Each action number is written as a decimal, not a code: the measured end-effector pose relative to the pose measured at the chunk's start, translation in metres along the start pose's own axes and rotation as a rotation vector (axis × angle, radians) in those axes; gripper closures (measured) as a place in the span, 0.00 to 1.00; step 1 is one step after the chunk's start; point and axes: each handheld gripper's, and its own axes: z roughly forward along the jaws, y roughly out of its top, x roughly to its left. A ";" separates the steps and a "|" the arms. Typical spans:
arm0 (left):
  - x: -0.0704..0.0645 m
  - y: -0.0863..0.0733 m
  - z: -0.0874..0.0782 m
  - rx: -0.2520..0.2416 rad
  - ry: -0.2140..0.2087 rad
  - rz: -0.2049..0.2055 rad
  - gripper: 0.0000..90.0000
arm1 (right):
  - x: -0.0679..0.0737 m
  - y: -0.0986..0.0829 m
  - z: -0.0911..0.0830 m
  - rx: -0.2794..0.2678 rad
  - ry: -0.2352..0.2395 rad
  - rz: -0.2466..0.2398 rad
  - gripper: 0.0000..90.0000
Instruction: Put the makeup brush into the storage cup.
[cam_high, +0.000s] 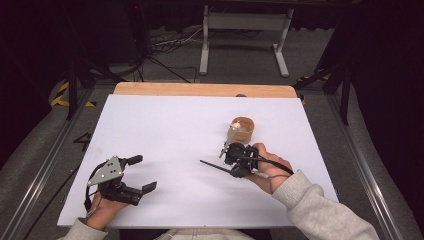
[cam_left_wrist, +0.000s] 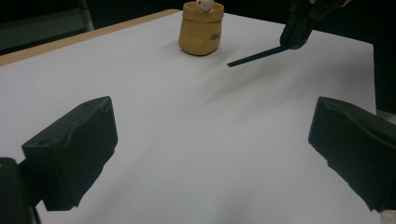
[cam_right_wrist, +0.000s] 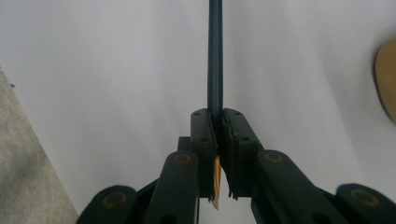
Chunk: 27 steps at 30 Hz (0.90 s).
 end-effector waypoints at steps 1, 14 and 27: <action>0.000 0.001 0.001 0.003 -0.014 0.003 0.03 | 0.000 0.002 -0.003 0.001 0.003 -0.018 0.93; -0.004 0.016 0.018 0.012 -0.127 0.044 0.07 | 0.007 0.023 -0.028 0.038 0.028 -0.183 0.93; -0.012 0.023 0.029 0.030 -0.188 0.079 0.09 | 0.017 0.040 -0.039 0.064 0.062 -0.321 0.93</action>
